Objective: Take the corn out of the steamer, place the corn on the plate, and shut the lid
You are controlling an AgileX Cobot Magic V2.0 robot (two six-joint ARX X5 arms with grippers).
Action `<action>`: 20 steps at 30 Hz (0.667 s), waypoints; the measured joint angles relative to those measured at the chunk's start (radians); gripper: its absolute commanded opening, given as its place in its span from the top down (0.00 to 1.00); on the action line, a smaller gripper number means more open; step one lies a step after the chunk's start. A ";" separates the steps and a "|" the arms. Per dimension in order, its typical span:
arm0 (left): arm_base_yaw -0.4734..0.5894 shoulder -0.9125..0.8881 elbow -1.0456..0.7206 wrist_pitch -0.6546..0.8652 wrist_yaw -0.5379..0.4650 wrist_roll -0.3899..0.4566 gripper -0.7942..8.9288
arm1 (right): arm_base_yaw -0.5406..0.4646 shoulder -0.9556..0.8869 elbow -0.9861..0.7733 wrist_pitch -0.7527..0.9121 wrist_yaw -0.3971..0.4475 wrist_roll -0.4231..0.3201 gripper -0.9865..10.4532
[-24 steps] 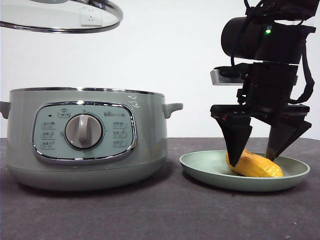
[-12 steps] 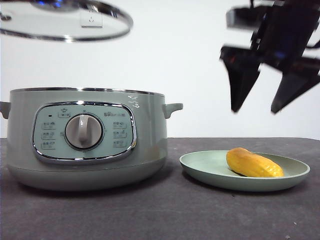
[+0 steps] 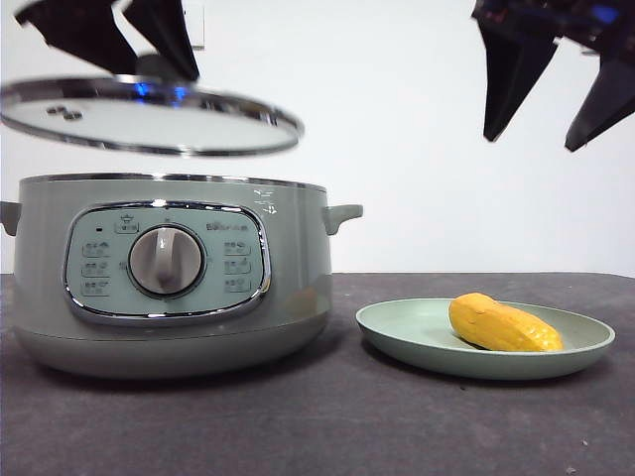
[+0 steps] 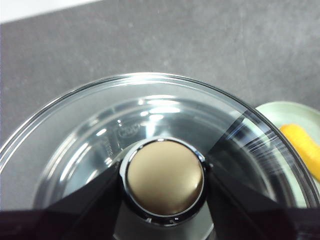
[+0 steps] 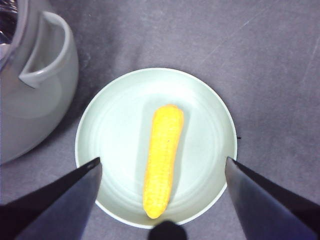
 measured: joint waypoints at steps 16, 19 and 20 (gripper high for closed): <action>-0.021 0.115 0.005 -0.005 0.018 -0.015 0.93 | -0.028 -0.016 0.000 -0.026 0.000 0.003 0.56; -0.021 0.127 0.013 -0.008 0.019 -0.018 0.93 | -0.028 -0.016 0.000 -0.026 0.000 0.003 0.56; -0.021 0.134 0.015 -0.007 0.019 -0.017 0.93 | -0.028 -0.016 0.000 -0.026 0.000 0.003 0.56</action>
